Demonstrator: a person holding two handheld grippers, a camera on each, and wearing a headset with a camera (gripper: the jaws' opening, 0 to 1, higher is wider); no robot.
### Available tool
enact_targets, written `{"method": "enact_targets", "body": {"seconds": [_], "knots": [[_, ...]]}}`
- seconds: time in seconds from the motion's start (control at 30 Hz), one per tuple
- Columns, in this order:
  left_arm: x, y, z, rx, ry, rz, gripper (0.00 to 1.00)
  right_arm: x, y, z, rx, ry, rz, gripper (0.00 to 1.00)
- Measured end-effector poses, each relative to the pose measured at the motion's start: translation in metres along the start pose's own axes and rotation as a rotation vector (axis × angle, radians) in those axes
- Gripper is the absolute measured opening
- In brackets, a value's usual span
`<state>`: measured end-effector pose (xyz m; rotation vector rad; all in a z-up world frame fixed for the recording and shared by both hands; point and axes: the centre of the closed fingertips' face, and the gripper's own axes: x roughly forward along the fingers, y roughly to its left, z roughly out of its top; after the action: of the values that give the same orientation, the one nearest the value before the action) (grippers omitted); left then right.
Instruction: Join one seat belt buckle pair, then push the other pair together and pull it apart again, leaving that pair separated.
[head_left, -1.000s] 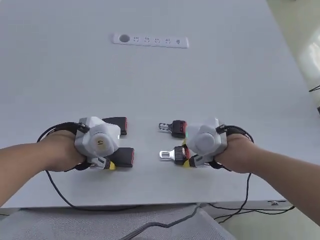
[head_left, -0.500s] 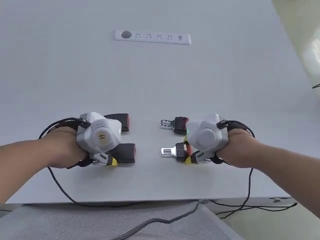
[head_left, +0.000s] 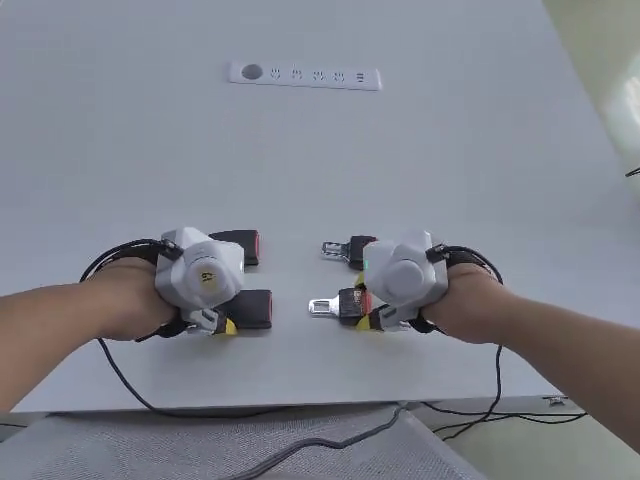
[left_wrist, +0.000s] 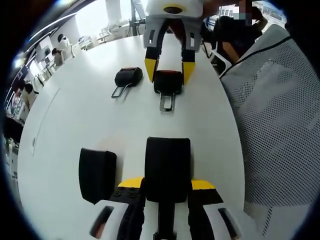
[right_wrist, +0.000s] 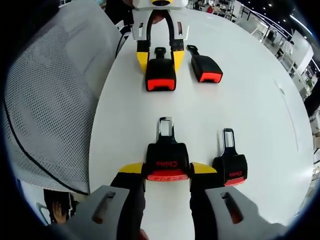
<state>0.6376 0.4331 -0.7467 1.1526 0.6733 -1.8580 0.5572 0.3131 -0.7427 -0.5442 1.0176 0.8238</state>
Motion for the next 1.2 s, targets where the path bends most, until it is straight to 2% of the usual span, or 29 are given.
{"method": "enact_targets", "body": {"seconds": [0.3, 0.87, 1.0, 1.2], "knots": [[0.000, 0.000, 0.000, 0.002, 0.008, 0.001, 0.33, 0.011, 0.006, 0.012, -0.002, -0.011, 0.008, 0.32], [0.000, -0.001, 0.000, 0.006, 0.026, 0.000, 0.33, 0.023, 0.004, 0.041, 0.018, -0.054, 0.011, 0.32], [0.000, -0.001, 0.000, 0.006, 0.029, -0.001, 0.33, 0.023, 0.005, 0.048, -0.002, -0.071, 0.016, 0.32], [0.000, 0.000, 0.000, 0.011, 0.026, -0.002, 0.33, 0.028, 0.004, 0.050, -0.010, -0.064, 0.014, 0.32]]}}
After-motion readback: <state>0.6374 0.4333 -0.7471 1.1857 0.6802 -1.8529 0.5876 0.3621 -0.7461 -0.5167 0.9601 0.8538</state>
